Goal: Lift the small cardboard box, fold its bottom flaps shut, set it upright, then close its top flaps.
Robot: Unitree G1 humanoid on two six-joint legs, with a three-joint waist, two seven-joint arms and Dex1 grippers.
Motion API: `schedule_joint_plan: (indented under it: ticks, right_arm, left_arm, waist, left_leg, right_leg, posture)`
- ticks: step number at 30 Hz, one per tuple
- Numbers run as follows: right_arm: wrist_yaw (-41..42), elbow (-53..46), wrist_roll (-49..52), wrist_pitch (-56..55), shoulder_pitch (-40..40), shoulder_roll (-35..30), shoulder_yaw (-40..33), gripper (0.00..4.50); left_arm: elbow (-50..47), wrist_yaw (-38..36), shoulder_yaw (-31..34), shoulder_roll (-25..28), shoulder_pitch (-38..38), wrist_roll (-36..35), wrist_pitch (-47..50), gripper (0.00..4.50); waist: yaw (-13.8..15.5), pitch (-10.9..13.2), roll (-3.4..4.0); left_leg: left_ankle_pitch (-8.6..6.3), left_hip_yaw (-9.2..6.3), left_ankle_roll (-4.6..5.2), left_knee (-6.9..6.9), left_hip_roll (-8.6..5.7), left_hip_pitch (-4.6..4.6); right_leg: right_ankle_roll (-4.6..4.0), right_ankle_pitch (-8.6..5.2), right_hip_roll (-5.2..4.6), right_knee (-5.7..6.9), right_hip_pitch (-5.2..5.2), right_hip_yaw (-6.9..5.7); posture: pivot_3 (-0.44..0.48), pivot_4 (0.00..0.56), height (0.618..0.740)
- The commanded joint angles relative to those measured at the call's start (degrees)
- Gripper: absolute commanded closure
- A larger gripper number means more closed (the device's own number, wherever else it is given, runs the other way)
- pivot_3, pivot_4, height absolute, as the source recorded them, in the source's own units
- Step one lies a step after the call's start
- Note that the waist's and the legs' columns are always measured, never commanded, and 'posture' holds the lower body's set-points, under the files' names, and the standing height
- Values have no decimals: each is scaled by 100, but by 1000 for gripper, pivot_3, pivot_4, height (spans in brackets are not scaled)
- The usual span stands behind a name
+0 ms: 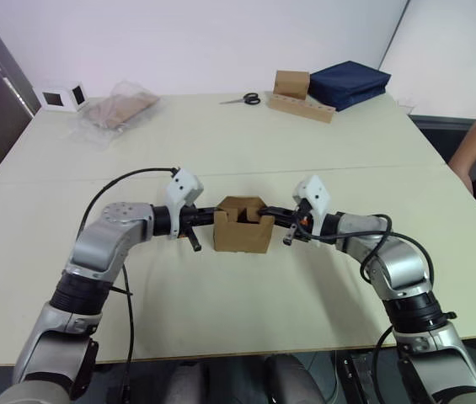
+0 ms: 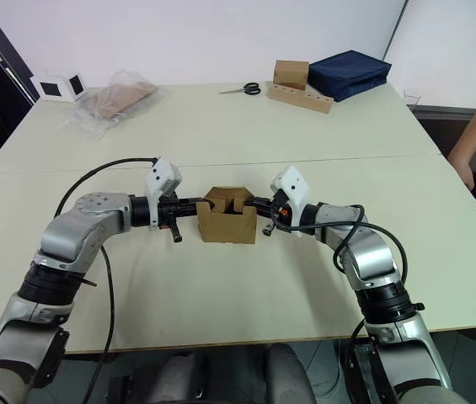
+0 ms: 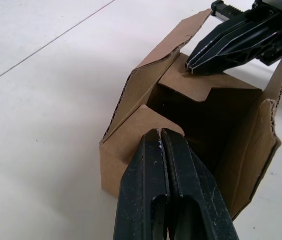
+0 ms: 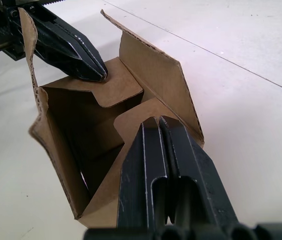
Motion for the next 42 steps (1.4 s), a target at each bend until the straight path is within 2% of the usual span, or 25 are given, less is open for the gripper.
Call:
schedule_joint_plan:
  ticks: [1,12,16,20,24,28,32,42]
  right_arm:
    - [1,36,-110,32,64,-50,112,4500]
    - [-241,-634,816,653,-341,30,-799,4500]
    - [-283,-1407,1492,1235,-325,-121,-1185,4500]
    - [-313,-2133,2121,1762,-223,-258,-1265,4500]
    - [-359,-2617,2430,2078,-150,-353,-1080,4500]
    - [-550,-2692,2136,2071,-66,-323,-500,4500]
    - [-644,-2468,1750,1842,-72,-290,-34,4500]
    - [-690,-1867,1166,1500,-270,-180,356,4500]
  left_arm:
    - [-20,70,-24,8,94,60,60,4470]
    - [-385,107,687,-78,-164,-720,430,4470]
    - [-497,71,887,104,-284,-907,633,4470]
    - [-278,-32,933,313,-372,-876,566,4470]
    - [301,-145,914,376,-655,-700,300,4470]
    - [1267,-312,732,226,-1093,-394,-221,4470]
    - [2425,-578,604,-89,-1507,-125,-878,4470]
    - [5208,-1287,404,-972,-2339,604,-2659,4470]
  waist:
    - [0,-4,0]
    - [-3,-2,0]
    - [-2,-1,0]
    - [-3,0,0]
    - [1,0,-1]
    - [5,0,-1]
    - [5,0,-1]
    - [-3,1,-3]
  left_leg:
    - [0,0,0,0,0,0]
    - [0,-1,0,-1,0,-13]
    - [0,-2,0,-1,0,-14]
    - [0,-2,1,-2,0,-15]
    - [0,-3,1,-2,0,-15]
    - [0,-2,1,-1,-1,-16]
    - [0,-1,1,-1,-2,-17]
    - [-1,0,2,-1,-3,-21]
  right_leg:
    - [0,0,0,0,0,0]
    - [0,0,0,-1,-14,0]
    - [0,0,-1,-1,-15,0]
    - [0,0,0,-2,-16,0]
    - [0,0,1,-2,-16,-1]
    - [0,0,1,-4,-15,-3]
    - [0,0,0,-6,-15,-3]
    - [0,0,1,-10,-19,-4]
  posture:
    - [0,150,740]
    - [0,150,740]
    - [0,150,740]
    - [0,150,740]
    - [0,150,740]
    - [0,150,740]
    - [0,150,740]
    - [0,150,740]
